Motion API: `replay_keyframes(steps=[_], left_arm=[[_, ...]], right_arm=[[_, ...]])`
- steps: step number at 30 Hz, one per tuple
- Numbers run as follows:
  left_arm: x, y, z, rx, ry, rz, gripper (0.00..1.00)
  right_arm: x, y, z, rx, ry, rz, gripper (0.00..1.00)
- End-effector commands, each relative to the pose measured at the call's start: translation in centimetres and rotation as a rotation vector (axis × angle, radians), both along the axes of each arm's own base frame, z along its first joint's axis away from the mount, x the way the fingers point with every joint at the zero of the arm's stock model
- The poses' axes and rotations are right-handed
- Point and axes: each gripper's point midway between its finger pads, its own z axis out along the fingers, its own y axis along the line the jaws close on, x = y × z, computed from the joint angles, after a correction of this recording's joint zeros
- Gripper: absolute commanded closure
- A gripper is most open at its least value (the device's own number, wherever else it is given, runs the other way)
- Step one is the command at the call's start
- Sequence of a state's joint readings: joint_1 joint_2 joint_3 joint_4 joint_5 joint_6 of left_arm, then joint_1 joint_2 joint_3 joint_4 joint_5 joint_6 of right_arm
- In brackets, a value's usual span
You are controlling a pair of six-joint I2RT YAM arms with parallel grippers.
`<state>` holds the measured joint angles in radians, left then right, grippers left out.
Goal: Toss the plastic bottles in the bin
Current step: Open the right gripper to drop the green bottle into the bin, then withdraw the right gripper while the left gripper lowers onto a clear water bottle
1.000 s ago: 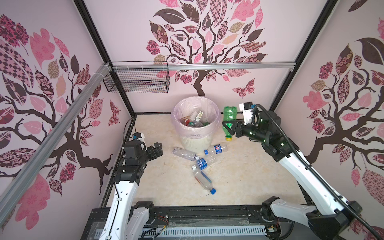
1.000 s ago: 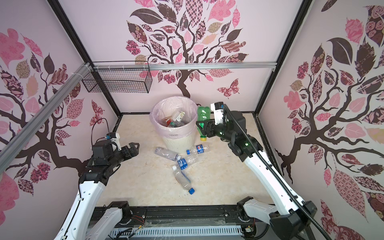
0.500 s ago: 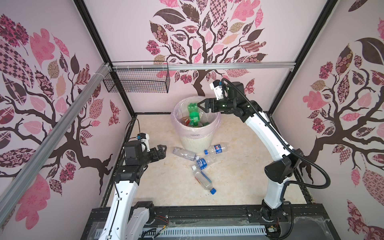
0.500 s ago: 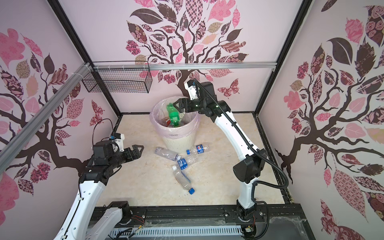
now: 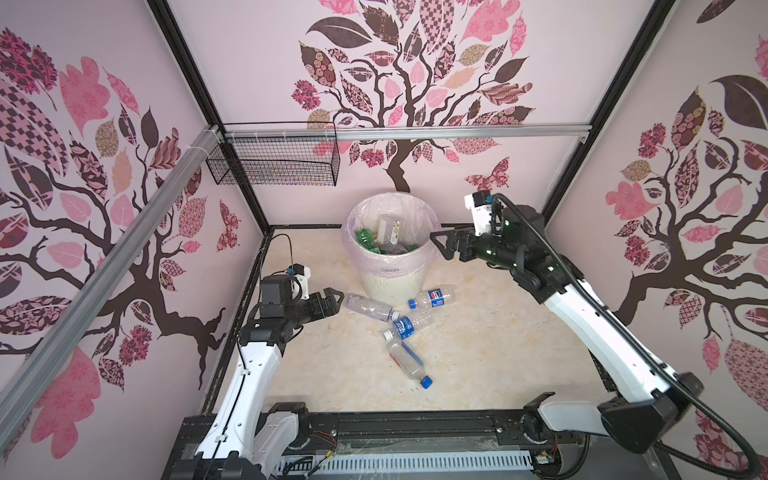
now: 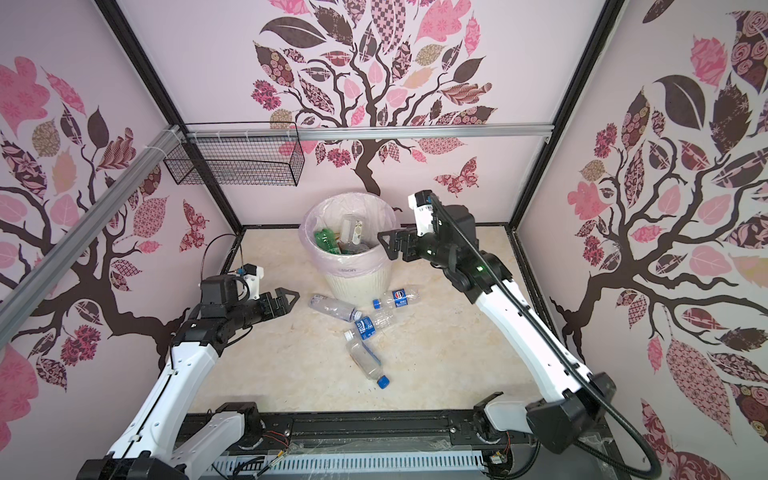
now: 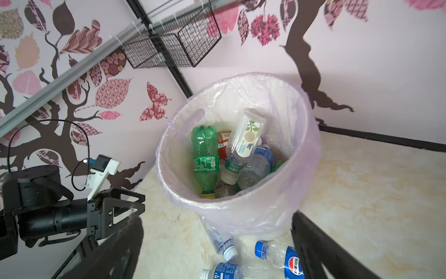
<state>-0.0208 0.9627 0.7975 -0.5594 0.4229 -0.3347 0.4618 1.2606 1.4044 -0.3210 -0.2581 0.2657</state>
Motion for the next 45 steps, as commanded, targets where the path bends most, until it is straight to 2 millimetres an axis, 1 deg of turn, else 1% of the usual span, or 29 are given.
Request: replay_keyframes(steps=[1, 3, 5, 7, 10, 11, 13, 16, 17, 21, 26, 29, 32, 38, 43, 45], left_arm=[[0.6, -1.6, -0.3, -0.003, -0.008, -0.029, 0.02], [1.0, -1.8, -1.6, 0.019, 0.035, 0.002, 0.03], [1.5, -1.6, -3.2, 0.008, 0.091, 0.060, 0.05], [2.0, -1.6, -4.5, -0.029, 0.128, 0.110, 0.07], [2.6, -1.5, -6.1, -0.077, 0.174, 0.181, 0.07], [2.8, -1.1, -6.6, -0.087, 0.195, 0.228, 0.07], [3.0, -0.9, -7.3, -0.097, 0.227, 0.268, 0.07], [3.1, 0.1, -8.8, -0.101, 0.304, 0.380, 0.07], [3.3, -0.1, -9.1, -0.109, 0.320, 0.381, 0.07], [4.1, -1.2, -9.7, -0.183, 0.329, 0.391, 0.07], [5.1, -1.7, -10.7, -0.153, 0.343, 0.453, 0.06], [5.8, -2.6, -11.2, -0.152, 0.364, 0.456, 0.06], [6.3, -3.4, -11.5, -0.124, 0.376, 0.465, 0.06], [6.6, -3.4, -12.9, -0.140, 0.418, 0.541, 0.05], [6.9, -3.8, -13.6, -0.153, 0.433, 0.533, 0.06], [7.0, -4.0, -13.9, -0.158, 0.442, 0.527, 0.07]], right_arm=[[0.0, -3.2, 0.5, 0.008, -0.067, -0.145, 0.01], [-0.2, -4.7, -0.9, 0.003, -0.047, -0.191, 0.01], [-0.3, -5.6, -2.0, 0.001, -0.027, -0.229, 0.00], [-0.4, -5.8, -2.8, 0.004, -0.015, -0.237, 0.00], [-0.6, -5.6, -3.4, 0.019, -0.004, -0.227, 0.00], [-0.6, -5.6, -3.6, 0.017, -0.001, -0.224, 0.00], [-0.5, -5.5, -3.8, 0.014, 0.002, -0.223, 0.00], [-0.5, -5.5, -4.2, 0.011, 0.007, -0.222, 0.00], [-0.5, -5.5, -4.4, 0.009, 0.010, -0.222, 0.00], [-0.6, -5.5, -4.9, 0.005, 0.016, -0.219, 0.00], [-0.7, -5.4, -4.9, 0.017, 0.019, -0.215, 0.00], [-0.8, -5.4, -4.6, 0.022, 0.011, -0.214, 0.00], [-0.9, -5.6, -4.9, 0.006, 0.010, -0.219, 0.00], [-1.3, -6.1, -5.5, -0.009, 0.013, -0.234, 0.00], [-1.5, -6.4, -5.8, -0.024, 0.013, -0.242, 0.00], [-1.4, -6.4, -5.9, -0.023, 0.013, -0.245, 0.00]])
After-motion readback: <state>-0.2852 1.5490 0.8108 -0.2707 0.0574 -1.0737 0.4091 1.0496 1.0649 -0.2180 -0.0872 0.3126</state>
